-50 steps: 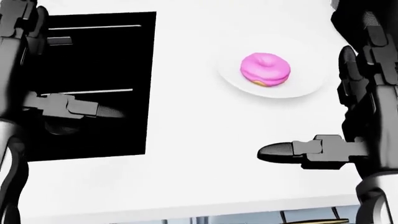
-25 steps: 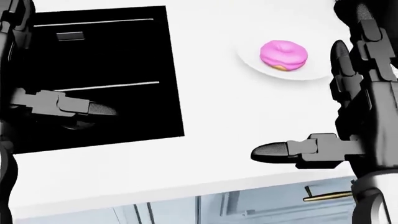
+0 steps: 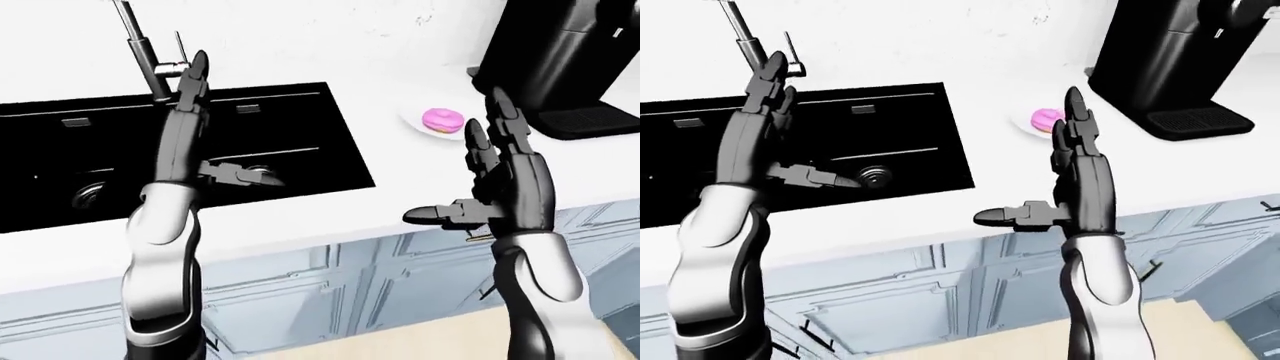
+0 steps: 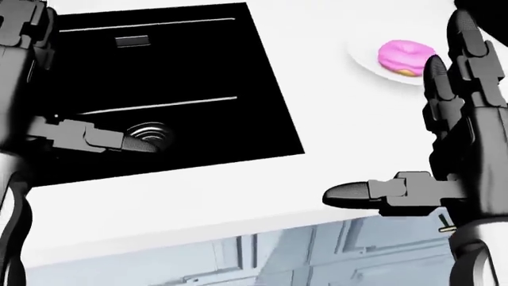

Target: Place the pastries on the plates.

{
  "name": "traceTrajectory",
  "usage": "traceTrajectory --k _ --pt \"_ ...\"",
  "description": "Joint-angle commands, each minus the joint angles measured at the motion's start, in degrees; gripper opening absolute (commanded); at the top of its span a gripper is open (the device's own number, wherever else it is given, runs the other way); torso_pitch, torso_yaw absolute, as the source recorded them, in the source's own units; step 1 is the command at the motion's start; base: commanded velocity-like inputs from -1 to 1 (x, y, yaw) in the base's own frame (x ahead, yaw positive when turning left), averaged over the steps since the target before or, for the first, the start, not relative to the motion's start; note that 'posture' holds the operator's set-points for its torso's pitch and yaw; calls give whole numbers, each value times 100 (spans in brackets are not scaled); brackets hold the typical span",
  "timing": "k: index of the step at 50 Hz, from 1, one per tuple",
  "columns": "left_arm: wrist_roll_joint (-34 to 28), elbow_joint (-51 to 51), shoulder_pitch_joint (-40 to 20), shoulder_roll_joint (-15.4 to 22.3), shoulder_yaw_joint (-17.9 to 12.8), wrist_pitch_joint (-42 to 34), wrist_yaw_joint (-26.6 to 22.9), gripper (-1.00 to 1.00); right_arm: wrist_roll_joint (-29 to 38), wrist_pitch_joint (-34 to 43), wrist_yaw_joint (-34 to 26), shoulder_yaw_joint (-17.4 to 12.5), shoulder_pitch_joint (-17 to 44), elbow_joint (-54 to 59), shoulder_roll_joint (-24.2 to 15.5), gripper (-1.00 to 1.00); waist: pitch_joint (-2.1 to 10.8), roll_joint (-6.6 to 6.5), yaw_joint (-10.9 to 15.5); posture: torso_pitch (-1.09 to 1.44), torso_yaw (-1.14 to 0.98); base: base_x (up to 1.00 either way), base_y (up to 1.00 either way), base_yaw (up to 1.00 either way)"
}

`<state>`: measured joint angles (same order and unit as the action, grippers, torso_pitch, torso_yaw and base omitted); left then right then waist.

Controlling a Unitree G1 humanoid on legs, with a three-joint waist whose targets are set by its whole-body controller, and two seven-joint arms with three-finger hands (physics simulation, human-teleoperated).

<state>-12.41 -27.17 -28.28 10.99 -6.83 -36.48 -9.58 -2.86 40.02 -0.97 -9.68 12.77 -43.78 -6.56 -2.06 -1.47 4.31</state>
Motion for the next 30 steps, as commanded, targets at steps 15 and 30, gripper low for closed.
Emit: traceTrajectory --k 15,30 --pt "-35 -196 -98 3 -3 236 9 100 -69 -236 -18 -76 8 -296 -74 100 19 679 -94 0 18 0 29 58" --pt "-86 -246 -61 9 -9 224 -28 100 -28 -331 -63 -24 7 -246 -42 100 -26 -187 1 0 18 4 69 0"
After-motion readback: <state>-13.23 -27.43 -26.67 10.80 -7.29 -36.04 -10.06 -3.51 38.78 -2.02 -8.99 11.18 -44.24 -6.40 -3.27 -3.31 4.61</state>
